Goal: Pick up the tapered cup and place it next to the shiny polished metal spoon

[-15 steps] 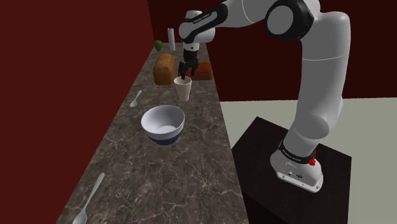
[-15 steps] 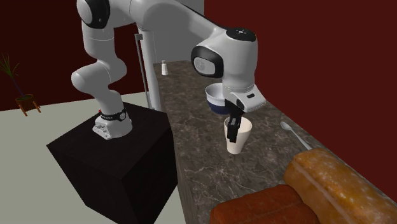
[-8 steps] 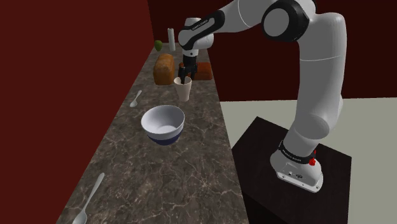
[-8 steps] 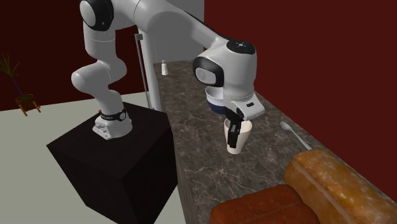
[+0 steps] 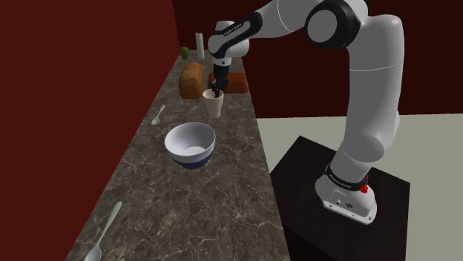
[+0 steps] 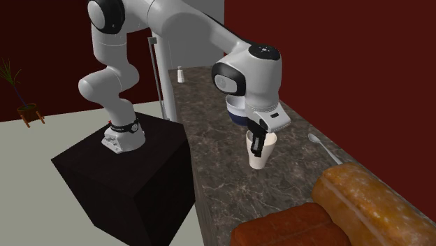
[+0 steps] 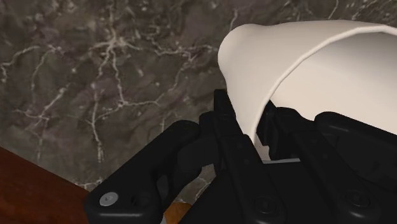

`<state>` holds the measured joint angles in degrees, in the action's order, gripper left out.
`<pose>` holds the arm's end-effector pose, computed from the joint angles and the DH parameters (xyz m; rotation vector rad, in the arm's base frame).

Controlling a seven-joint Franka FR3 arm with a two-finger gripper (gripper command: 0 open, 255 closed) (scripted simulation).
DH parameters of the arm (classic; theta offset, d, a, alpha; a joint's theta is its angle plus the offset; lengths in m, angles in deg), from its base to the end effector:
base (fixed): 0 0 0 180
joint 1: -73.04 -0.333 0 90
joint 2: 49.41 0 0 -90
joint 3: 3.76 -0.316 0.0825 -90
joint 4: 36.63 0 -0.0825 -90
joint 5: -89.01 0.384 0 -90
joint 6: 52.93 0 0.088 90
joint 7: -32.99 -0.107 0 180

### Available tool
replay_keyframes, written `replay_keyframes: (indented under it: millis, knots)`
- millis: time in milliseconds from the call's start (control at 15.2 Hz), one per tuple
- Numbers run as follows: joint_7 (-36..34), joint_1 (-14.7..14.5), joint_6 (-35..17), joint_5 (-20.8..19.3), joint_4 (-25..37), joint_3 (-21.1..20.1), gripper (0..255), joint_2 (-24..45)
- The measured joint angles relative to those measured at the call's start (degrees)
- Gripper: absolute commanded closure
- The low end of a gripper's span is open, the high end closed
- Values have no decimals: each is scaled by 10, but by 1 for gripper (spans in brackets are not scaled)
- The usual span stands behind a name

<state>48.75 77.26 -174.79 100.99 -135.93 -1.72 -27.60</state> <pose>0.6526 -0.0602 0.3630 -2.9802 -0.0880 -0.0673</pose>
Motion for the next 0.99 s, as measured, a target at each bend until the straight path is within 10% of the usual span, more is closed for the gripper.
replay_keyframes:
  millis: [990]
  knots:
    - [-10,-1,46,-6,27,2,255,-19]
